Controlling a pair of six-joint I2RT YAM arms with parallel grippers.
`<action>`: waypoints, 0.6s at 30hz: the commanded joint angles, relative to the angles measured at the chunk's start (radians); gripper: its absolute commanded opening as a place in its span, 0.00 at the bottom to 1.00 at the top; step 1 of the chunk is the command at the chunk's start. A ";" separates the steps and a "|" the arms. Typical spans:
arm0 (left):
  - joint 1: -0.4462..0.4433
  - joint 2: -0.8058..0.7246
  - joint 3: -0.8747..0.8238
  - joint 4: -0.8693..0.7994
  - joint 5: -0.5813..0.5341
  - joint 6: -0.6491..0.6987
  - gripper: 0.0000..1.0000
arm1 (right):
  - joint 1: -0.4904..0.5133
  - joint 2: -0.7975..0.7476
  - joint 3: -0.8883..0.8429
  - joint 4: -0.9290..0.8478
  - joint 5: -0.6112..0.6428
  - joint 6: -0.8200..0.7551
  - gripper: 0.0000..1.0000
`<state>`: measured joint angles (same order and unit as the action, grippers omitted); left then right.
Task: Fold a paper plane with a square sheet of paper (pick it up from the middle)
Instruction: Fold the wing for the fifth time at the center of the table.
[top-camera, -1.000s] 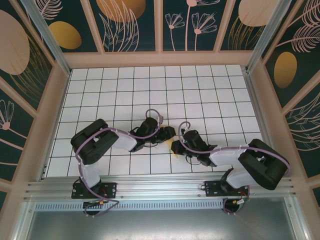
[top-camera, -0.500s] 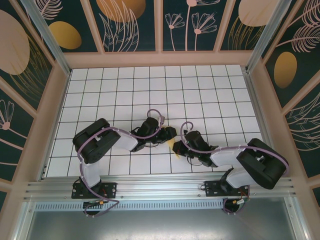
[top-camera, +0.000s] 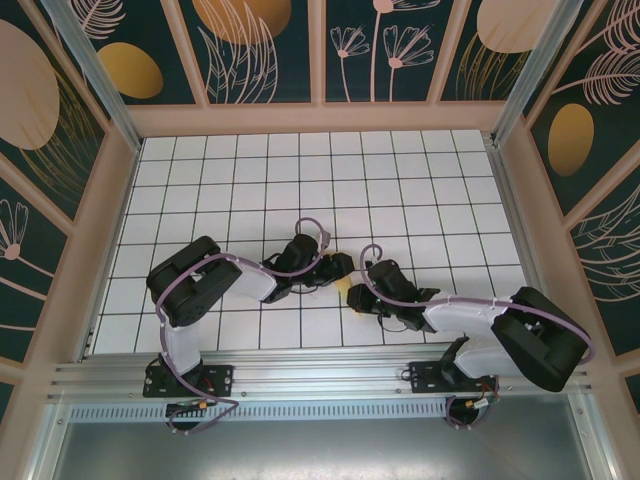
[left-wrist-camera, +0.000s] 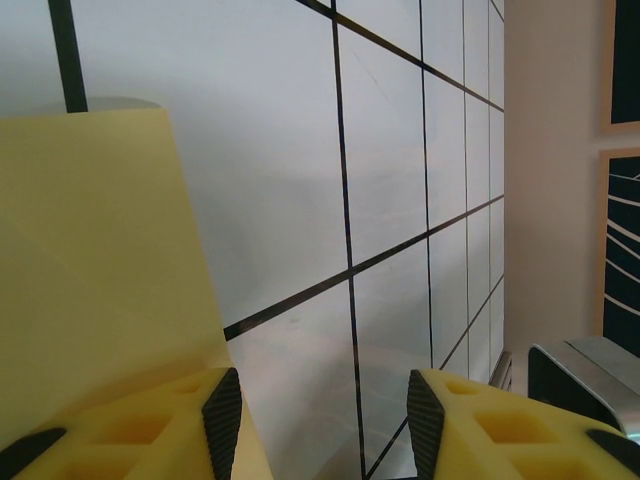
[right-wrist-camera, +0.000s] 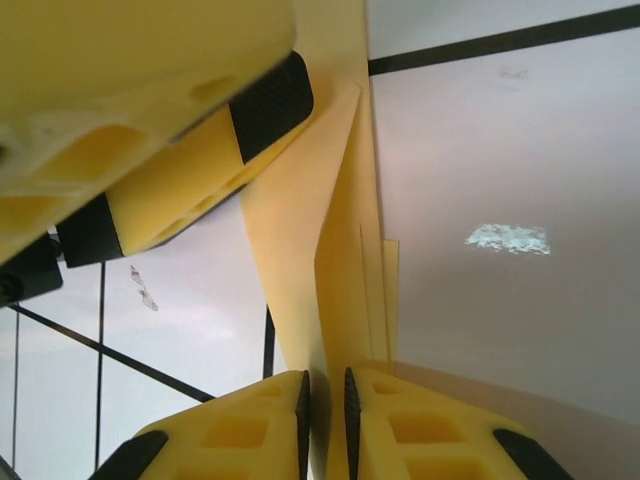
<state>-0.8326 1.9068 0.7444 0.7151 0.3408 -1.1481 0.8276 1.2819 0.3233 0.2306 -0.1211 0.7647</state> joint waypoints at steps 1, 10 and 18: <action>-0.002 0.019 0.018 -0.036 -0.003 0.017 0.50 | 0.008 0.006 0.012 -0.035 -0.001 -0.017 0.16; -0.002 0.025 0.018 -0.039 -0.002 0.020 0.50 | -0.005 -0.029 -0.049 0.020 -0.020 0.045 0.02; -0.001 0.029 0.026 -0.040 0.001 0.020 0.50 | -0.007 -0.141 -0.054 -0.036 0.000 0.019 0.24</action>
<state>-0.8333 1.9121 0.7559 0.7029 0.3523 -1.1481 0.8181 1.1885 0.2794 0.2466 -0.1329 0.7944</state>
